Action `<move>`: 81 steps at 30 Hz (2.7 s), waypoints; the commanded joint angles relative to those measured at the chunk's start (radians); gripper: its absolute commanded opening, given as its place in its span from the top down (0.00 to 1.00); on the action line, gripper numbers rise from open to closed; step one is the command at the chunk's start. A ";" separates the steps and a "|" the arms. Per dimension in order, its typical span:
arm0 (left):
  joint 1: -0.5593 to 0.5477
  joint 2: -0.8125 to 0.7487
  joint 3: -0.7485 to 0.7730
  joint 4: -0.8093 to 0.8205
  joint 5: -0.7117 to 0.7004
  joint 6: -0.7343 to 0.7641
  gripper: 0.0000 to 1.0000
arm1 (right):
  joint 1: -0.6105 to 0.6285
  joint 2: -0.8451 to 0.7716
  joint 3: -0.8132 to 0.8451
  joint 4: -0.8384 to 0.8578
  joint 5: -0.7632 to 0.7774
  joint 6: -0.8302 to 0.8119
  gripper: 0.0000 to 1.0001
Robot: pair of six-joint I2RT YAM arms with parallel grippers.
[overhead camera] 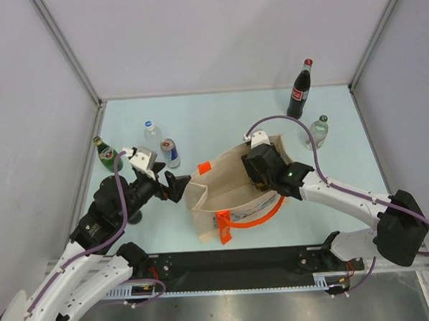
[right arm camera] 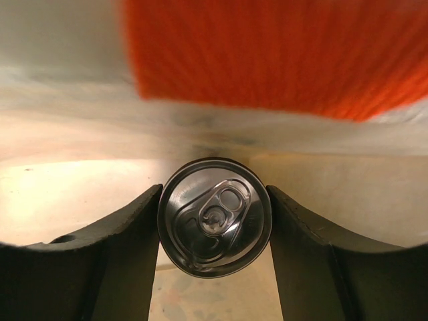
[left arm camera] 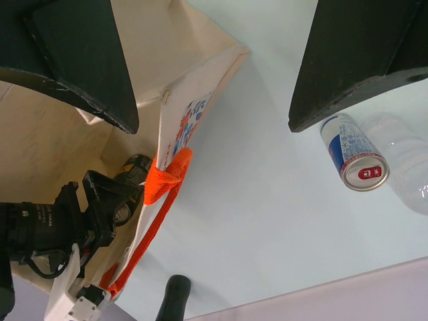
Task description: Place the beverage into the canvas bag
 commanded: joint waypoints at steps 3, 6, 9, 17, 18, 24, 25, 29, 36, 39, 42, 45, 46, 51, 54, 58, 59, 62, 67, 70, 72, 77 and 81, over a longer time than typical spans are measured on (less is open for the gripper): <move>-0.003 -0.009 0.001 0.025 0.007 0.004 0.00 | -0.031 -0.036 -0.023 0.132 0.027 0.039 0.78; -0.003 -0.008 0.001 0.025 0.007 0.006 0.00 | -0.037 -0.032 -0.029 0.137 0.019 0.045 0.72; -0.005 -0.012 0.001 0.027 0.009 0.004 0.00 | -0.038 -0.029 -0.028 0.131 0.014 0.046 0.60; -0.003 -0.020 -0.001 0.028 -0.023 0.002 0.00 | -0.051 -0.042 0.031 0.041 0.033 0.063 0.43; -0.005 -0.020 -0.001 0.027 -0.027 0.002 0.00 | -0.052 -0.045 0.054 0.030 0.031 0.071 0.42; -0.003 -0.020 -0.002 0.028 -0.028 0.004 0.00 | -0.054 -0.051 0.141 -0.047 0.011 0.075 0.37; -0.003 -0.018 -0.001 0.028 -0.028 0.004 0.00 | -0.054 -0.057 0.156 -0.067 0.017 0.082 0.37; -0.003 -0.015 -0.004 0.027 -0.024 -0.001 0.00 | -0.055 -0.091 0.160 -0.064 0.028 0.105 0.33; -0.003 -0.002 -0.002 0.027 -0.030 0.001 0.00 | -0.054 -0.111 0.229 -0.119 0.010 0.106 0.30; -0.005 0.003 -0.002 0.027 -0.027 0.004 0.00 | -0.055 -0.127 0.246 -0.116 -0.018 0.105 0.30; -0.003 0.002 -0.002 0.027 -0.030 0.004 0.00 | -0.055 -0.135 0.261 -0.116 -0.039 0.102 0.30; -0.003 0.005 -0.001 0.027 -0.034 0.006 0.00 | -0.055 -0.134 0.295 -0.139 -0.062 0.106 0.31; -0.003 0.005 -0.002 0.027 -0.033 0.004 0.00 | -0.057 -0.134 0.305 -0.147 -0.073 0.108 0.31; -0.003 0.012 -0.001 0.025 -0.033 0.007 0.01 | -0.057 -0.154 0.382 -0.168 -0.159 0.114 0.31; -0.003 0.005 -0.002 0.024 -0.039 0.007 0.00 | -0.066 -0.169 0.410 -0.168 -0.219 0.129 0.31; -0.003 0.005 -0.002 0.024 -0.040 0.010 0.00 | -0.101 -0.196 0.448 -0.161 -0.279 0.151 0.31; -0.005 0.003 -0.002 0.024 -0.039 0.010 0.00 | -0.109 -0.203 0.459 -0.161 -0.280 0.152 0.32; -0.003 0.009 -0.001 0.024 -0.028 0.010 0.00 | -0.159 -0.216 0.469 -0.161 -0.239 0.120 0.32; -0.003 -0.009 -0.001 0.022 -0.027 0.010 0.01 | -0.349 -0.183 0.496 -0.190 -0.153 0.083 0.33; -0.003 -0.015 -0.002 0.024 -0.031 0.009 0.00 | -0.486 -0.126 0.516 -0.199 -0.124 0.080 0.34; -0.003 -0.015 -0.002 0.025 -0.027 0.009 0.00 | -0.549 -0.076 0.514 -0.161 -0.148 0.094 0.34; -0.003 -0.014 -0.001 0.025 -0.016 0.007 0.00 | -0.687 0.055 0.540 -0.026 -0.257 0.114 0.35; -0.003 -0.020 -0.002 0.025 -0.027 0.009 0.00 | -0.716 0.171 0.575 0.097 -0.280 0.059 0.35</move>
